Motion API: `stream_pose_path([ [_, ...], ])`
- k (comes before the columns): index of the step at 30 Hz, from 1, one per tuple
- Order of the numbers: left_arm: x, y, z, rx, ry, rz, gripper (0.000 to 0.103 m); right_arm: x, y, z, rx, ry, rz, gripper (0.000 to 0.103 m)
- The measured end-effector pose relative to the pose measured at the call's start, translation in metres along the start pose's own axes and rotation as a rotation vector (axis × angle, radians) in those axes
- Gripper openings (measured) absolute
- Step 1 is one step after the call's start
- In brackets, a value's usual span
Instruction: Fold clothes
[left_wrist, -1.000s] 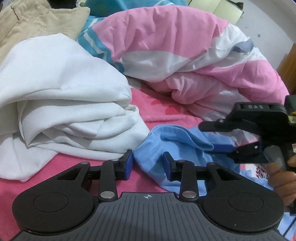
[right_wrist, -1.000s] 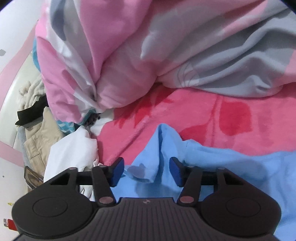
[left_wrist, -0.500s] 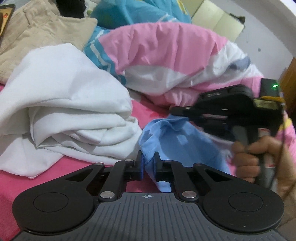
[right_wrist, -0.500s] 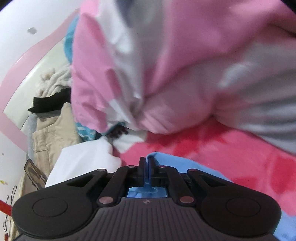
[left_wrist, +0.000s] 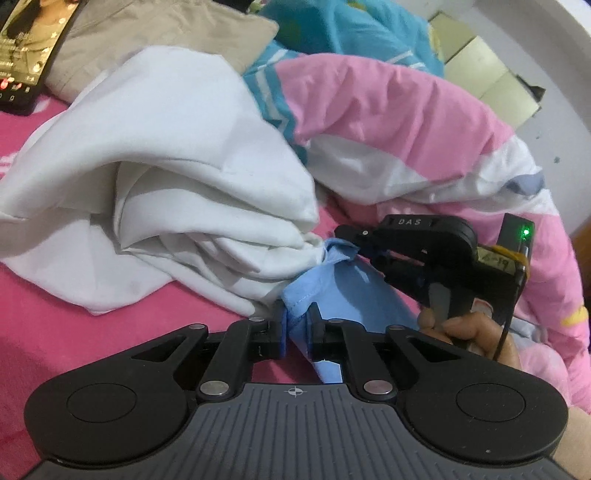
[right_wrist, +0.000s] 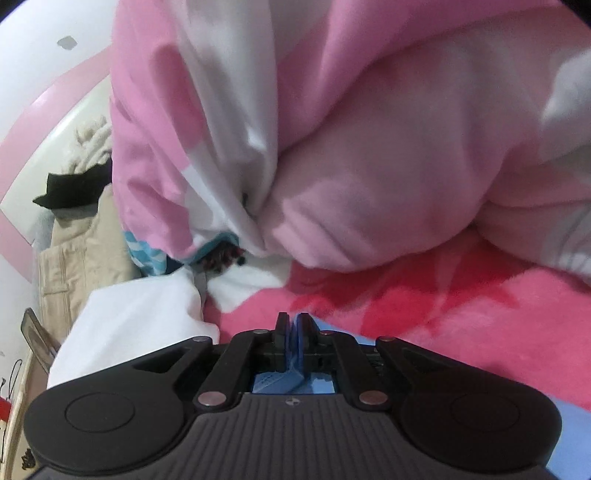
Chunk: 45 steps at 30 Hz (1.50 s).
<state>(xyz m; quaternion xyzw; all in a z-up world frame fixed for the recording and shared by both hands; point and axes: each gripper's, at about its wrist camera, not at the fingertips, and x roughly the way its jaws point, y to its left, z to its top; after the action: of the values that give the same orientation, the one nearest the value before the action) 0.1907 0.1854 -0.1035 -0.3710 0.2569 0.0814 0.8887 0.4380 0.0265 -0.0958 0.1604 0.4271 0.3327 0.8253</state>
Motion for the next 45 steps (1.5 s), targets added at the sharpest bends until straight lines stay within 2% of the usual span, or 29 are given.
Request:
stream_pose_path([
  [5,-0.013,-0.024,-0.01,0.154,-0.082,-0.021,0.009,-0.034,0.001,0.009,0.011,-0.094,0.02,0.009],
  [7,-0.021,-0.034,-0.014,0.219,-0.144,-0.009,0.009,-0.043,0.0,0.01,0.017,-0.096,0.013,0.009],
  [10,-0.03,-0.04,-0.016,0.255,-0.204,0.015,0.01,-0.051,0.001,0.008,0.002,-0.085,-0.001,0.009],
  [18,-0.038,-0.02,-0.007,0.119,-0.23,0.084,0.013,-0.06,0.006,-0.004,-0.033,-0.037,-0.04,0.009],
  [21,-0.042,-0.012,-0.002,0.068,-0.254,0.099,0.017,-0.062,0.009,-0.007,-0.049,-0.016,-0.051,0.009],
  [25,-0.044,-0.009,0.001,0.052,-0.274,0.112,0.02,-0.05,0.019,-0.012,-0.087,0.067,-0.031,0.009],
  [30,-0.041,-0.01,0.001,0.071,-0.262,0.113,0.02,-0.002,0.038,-0.018,-0.15,0.199,-0.079,0.009],
  [34,-0.036,-0.011,0.001,0.091,-0.25,0.12,0.02,0.013,0.045,-0.006,-0.114,0.12,-0.071,0.009],
  [37,-0.029,-0.011,0.001,0.111,-0.212,0.118,0.02,0.004,0.042,0.002,-0.055,0.051,-0.061,0.01],
  [41,-0.018,-0.015,-0.003,0.153,-0.13,0.091,0.021,-0.038,0.033,0.003,-0.031,-0.027,-0.053,0.01],
  [45,-0.023,-0.026,-0.007,0.214,-0.155,0.057,0.021,-0.101,0.013,-0.003,0.011,-0.09,-0.084,0.011],
])
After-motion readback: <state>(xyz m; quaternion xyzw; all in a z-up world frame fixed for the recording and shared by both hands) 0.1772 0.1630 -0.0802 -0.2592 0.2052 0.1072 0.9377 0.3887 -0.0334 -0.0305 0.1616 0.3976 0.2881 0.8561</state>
